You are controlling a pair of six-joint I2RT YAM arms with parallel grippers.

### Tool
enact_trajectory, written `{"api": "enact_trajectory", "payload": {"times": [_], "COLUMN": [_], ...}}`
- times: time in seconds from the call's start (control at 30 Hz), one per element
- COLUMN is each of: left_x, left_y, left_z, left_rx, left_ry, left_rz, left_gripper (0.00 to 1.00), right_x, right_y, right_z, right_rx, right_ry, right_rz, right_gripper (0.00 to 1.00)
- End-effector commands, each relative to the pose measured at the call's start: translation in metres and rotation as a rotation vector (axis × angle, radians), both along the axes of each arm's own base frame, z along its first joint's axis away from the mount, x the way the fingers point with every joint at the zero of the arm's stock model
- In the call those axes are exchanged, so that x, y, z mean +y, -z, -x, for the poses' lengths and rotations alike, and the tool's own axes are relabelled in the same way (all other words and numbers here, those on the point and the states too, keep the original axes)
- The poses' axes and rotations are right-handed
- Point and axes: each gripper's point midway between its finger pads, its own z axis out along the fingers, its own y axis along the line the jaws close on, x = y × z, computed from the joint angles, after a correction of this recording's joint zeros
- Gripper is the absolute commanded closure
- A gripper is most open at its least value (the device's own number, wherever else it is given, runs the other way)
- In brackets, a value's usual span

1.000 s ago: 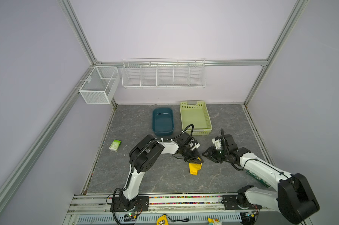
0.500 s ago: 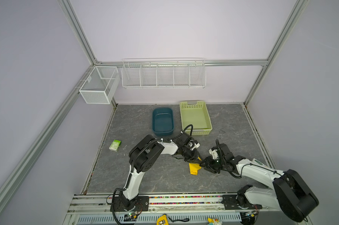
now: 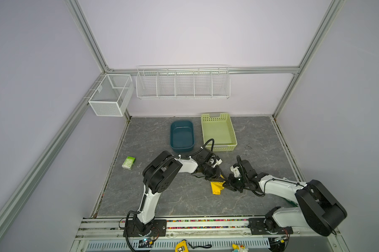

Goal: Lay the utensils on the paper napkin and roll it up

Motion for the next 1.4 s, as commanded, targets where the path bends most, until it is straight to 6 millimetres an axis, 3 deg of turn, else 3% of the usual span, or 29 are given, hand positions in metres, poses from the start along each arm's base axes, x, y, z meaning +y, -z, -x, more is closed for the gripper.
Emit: {"api": "enact_trajectory", "payload": {"times": [0.0, 0.17, 0.4, 0.93, 1.1, 1.27, 1.37], "left_x": [0.01, 0.016, 0.036, 0.054, 0.059, 0.06, 0.06], "left_y": [-0.013, -0.04, -0.041, 0.023, 0.031, 0.033, 0.034], "left_z": [-0.017, -0.028, -0.024, -0.015, -0.011, -0.009, -0.009], "left_rx": [-0.029, -0.096, -0.147, -0.079, -0.058, -0.051, -0.048], "left_ry": [-0.089, -0.123, -0.094, -0.067, -0.067, -0.061, -0.062], "left_rz": [-0.015, -0.028, -0.149, -0.285, -0.311, -0.313, -0.312], "left_gripper": [0.71, 0.71, 0.78, 0.79, 0.79, 0.8, 0.8], "right_x": [-0.013, -0.016, -0.02, -0.022, -0.024, -0.023, -0.016], "right_y": [0.012, 0.019, 0.022, 0.021, 0.014, -0.01, -0.031], "right_z": [0.007, 0.012, 0.014, 0.023, 0.024, 0.023, 0.021], "right_rx": [0.031, 0.052, 0.063, 0.08, 0.073, 0.038, -0.004], "right_ry": [0.008, -0.006, -0.02, -0.062, -0.072, -0.09, -0.12], "right_rz": [0.086, 0.109, 0.136, 0.156, 0.167, 0.161, 0.128], "right_gripper": [0.93, 0.93, 0.93, 0.93, 0.92, 0.75, 0.7]}}
